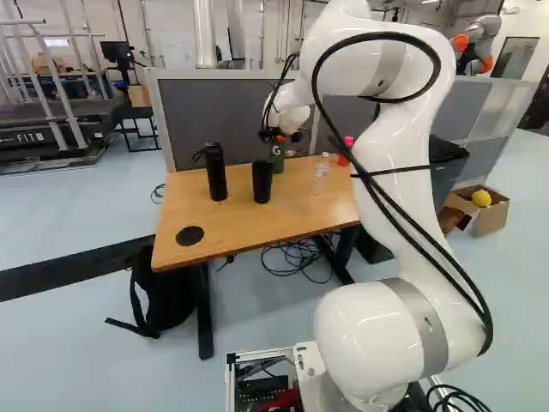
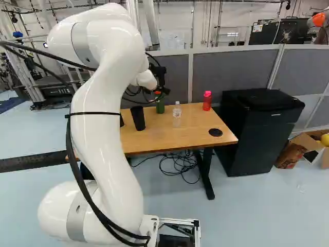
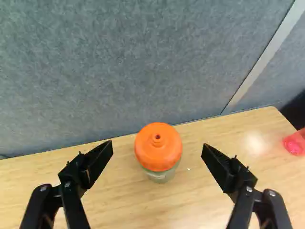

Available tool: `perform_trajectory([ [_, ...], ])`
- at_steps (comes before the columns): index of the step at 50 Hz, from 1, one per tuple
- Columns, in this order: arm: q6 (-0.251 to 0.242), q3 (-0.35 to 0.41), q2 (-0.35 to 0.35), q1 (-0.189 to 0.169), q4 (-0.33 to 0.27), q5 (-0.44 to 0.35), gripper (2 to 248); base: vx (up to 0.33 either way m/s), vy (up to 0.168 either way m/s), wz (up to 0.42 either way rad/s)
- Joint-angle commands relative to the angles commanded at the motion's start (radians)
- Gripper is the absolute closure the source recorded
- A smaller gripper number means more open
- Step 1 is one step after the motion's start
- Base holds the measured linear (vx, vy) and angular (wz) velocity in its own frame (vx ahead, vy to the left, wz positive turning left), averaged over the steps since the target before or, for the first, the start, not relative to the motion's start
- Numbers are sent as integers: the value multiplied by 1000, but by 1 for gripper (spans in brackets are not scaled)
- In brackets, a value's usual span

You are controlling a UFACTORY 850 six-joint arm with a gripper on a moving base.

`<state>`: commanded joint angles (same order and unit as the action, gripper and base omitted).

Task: Pick up the green bottle from the table

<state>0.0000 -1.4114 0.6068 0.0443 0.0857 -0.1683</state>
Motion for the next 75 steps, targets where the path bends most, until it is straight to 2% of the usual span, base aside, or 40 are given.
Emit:
perform_trajectory([
  [16, 0, -70, 79, 25, 0, 0, 3, 0, 0, 0],
  [37, 0, -77, 90, 28, 0, 0, 3, 0, 0, 0],
  [38, 0, -77, 90, 28, 0, 0, 28, 0, 0, 0],
  [43, 0, -77, 90, 28, 0, 0, 28, 0, 0, 0],
  [44, 0, -77, 90, 28, 0, 0, 93, 0, 0, 0],
  [48, 0, -77, 90, 28, 0, 0, 93, 0, 0, 0],
  [49, 0, -77, 90, 28, 0, 0, 159, 0, 0, 0],
  [53, 0, -77, 90, 28, 0, 0, 159, 0, 0, 0],
  [54, 0, -77, 90, 28, 0, 0, 213, 0, 0, 0],
  [75, 0, -75, 75, 28, 0, 0, 216, 0, 0, 0],
])
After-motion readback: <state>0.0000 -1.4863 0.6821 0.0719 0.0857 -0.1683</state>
